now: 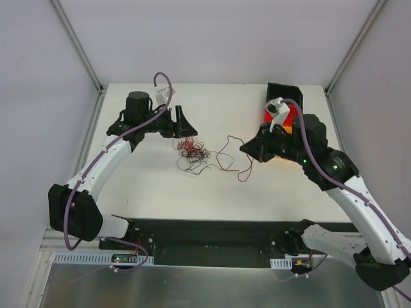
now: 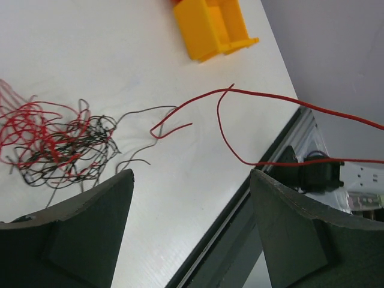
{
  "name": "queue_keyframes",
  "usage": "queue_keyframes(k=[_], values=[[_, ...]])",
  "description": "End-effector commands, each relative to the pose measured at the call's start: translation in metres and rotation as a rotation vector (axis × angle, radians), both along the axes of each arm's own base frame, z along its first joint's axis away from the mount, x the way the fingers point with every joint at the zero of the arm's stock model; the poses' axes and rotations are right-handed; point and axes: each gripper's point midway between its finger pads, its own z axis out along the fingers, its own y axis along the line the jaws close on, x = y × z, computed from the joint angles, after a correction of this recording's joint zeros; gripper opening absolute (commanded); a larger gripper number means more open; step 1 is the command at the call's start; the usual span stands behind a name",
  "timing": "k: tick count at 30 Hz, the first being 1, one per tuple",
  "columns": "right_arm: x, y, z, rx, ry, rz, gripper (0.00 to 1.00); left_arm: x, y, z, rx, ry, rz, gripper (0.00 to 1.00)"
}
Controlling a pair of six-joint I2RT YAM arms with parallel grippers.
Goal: Untangle the cables
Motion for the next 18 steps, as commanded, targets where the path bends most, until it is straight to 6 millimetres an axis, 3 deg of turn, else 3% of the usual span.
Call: queue_keyframes(k=[1, 3, 6, 10, 18], values=[[-0.030, -0.027, 0.005, -0.045, -0.058, 0.025, 0.00, -0.030, -0.032, 0.041, -0.063, -0.144, -0.201, 0.77], [-0.030, -0.039, 0.009, -0.057, -0.079, -0.032, 0.01, -0.047, -0.046, 0.047, -0.084, -0.177, -0.283, 0.77], [-0.019, -0.062, 0.025, -0.072, -0.146, -0.170, 0.00, -0.056, -0.055, 0.046, -0.077, -0.196, -0.311, 0.77], [0.004, -0.092, 0.040, -0.176, -0.228, -0.330, 0.01, -0.056, -0.057, 0.041, -0.072, -0.179, -0.306, 0.76], [0.040, -0.121, 0.063, -0.335, -0.382, -0.427, 0.00, -0.055, -0.057, 0.037, -0.056, -0.188, -0.295, 0.76]])
